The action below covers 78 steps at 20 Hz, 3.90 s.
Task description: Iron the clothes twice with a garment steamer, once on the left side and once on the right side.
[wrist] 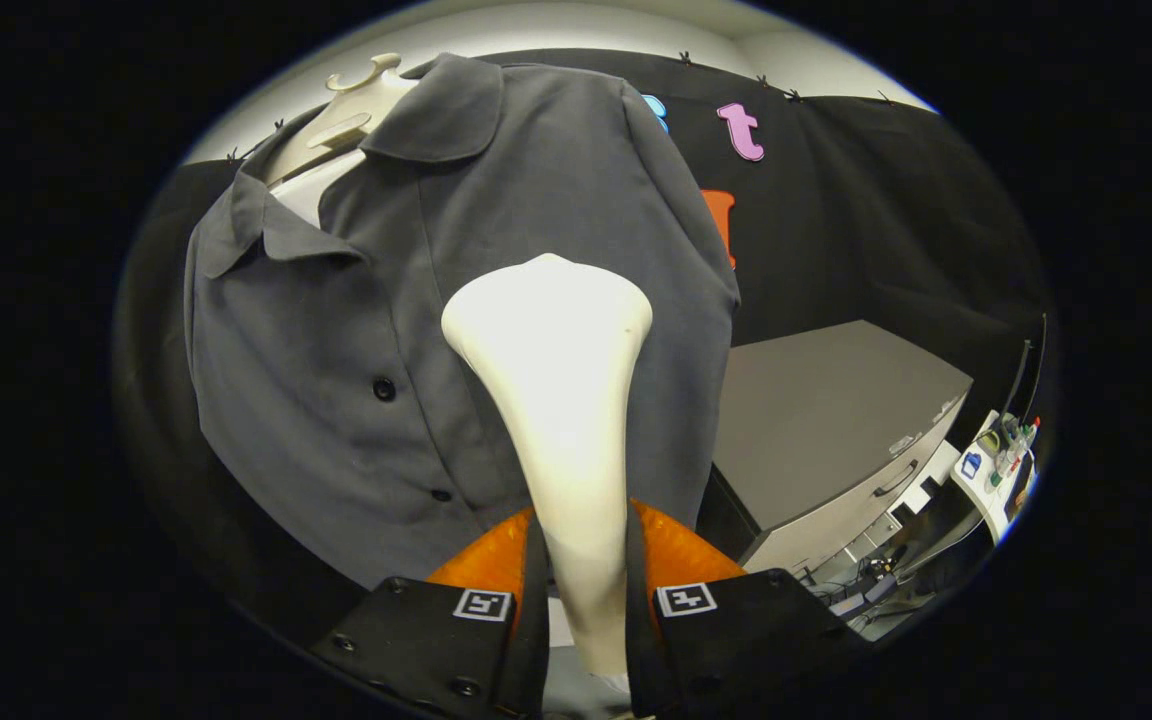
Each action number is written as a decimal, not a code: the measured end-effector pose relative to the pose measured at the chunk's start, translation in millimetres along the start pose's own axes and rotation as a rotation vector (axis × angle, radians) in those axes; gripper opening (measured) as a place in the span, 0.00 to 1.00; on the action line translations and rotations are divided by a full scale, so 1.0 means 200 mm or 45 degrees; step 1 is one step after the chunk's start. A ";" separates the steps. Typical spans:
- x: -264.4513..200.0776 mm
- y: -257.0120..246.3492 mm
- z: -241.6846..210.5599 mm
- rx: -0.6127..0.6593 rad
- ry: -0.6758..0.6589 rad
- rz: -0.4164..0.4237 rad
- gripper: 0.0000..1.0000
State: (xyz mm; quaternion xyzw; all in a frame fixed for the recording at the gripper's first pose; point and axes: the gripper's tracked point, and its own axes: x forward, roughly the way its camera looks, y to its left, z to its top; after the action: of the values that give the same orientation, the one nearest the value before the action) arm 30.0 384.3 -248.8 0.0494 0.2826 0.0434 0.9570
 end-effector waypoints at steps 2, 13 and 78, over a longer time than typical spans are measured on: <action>0.03 0.00 -0.06 0.000 0.027 -0.008 0.39; 0.18 -0.03 -0.53 0.018 0.244 -0.034 0.39; -0.32 1.04 0.06 -0.082 -0.139 0.043 0.39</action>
State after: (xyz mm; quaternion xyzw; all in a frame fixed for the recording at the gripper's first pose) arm -28.8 582.3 -179.3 0.0255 0.2277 0.0660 0.9711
